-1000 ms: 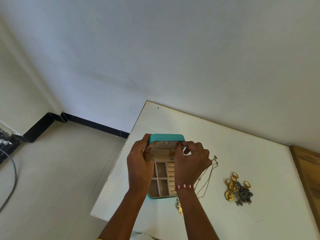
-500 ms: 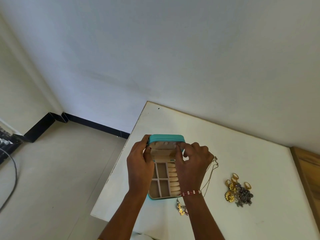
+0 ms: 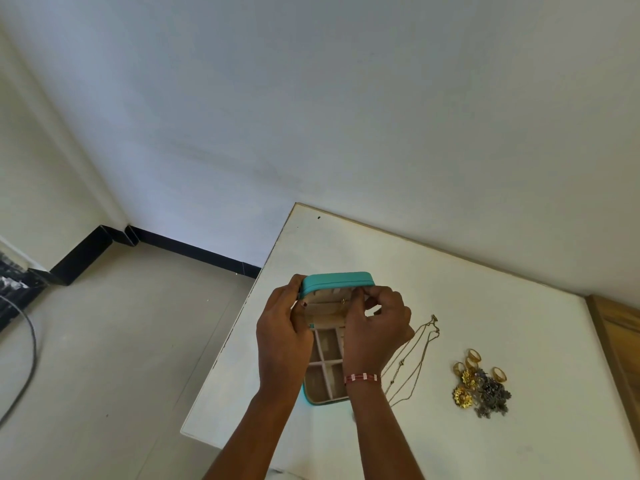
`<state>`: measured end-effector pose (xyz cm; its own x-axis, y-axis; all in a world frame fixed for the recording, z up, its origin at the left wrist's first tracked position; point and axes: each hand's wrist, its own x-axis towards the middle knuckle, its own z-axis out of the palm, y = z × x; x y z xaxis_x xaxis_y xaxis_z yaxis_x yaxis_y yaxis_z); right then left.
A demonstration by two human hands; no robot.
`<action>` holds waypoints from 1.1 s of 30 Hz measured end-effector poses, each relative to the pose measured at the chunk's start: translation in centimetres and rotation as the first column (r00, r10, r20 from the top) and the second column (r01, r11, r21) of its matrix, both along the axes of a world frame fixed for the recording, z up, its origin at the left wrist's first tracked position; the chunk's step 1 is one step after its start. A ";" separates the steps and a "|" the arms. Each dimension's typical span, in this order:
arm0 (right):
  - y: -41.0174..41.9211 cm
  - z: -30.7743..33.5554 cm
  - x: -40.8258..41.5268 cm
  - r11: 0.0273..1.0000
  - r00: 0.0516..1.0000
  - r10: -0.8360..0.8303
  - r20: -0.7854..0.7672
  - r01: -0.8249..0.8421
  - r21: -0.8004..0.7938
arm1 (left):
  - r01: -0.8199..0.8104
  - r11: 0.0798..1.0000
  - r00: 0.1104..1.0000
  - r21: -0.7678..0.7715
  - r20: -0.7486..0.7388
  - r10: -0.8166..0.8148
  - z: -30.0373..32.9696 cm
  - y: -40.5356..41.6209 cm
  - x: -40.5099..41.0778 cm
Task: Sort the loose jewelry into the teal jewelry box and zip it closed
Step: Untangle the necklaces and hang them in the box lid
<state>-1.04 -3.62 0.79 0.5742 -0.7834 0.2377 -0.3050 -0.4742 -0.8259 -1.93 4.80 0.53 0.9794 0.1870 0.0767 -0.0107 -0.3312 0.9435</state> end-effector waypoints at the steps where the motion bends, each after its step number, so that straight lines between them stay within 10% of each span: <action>1: 0.0 0.2 0.1 0.998 1.000 -0.008 -0.002 0.008 0.059 | 0.001 1.000 1.000 0.000 0.002 -0.001 0.0 0.0 0.0; 12: -1.0 0.9 0.3 0.985 0.998 0.015 -0.063 -0.004 0.173 | 0.026 0.999 1.000 0.030 -0.006 -0.026 0.1 0.2 0.2; 24: -1.8 -0.1 -0.6 0.850 0.976 0.136 -0.172 -0.204 -0.486 | 0.018 1.000 1.000 0.012 -0.005 -0.018 -0.3 0.4 0.1; 33: -3.0 -0.7 -1.1 0.698 0.943 0.110 -0.314 -0.298 -0.651 | 0.040 0.999 0.999 -0.002 -0.011 -0.040 -0.7 0.6 0.6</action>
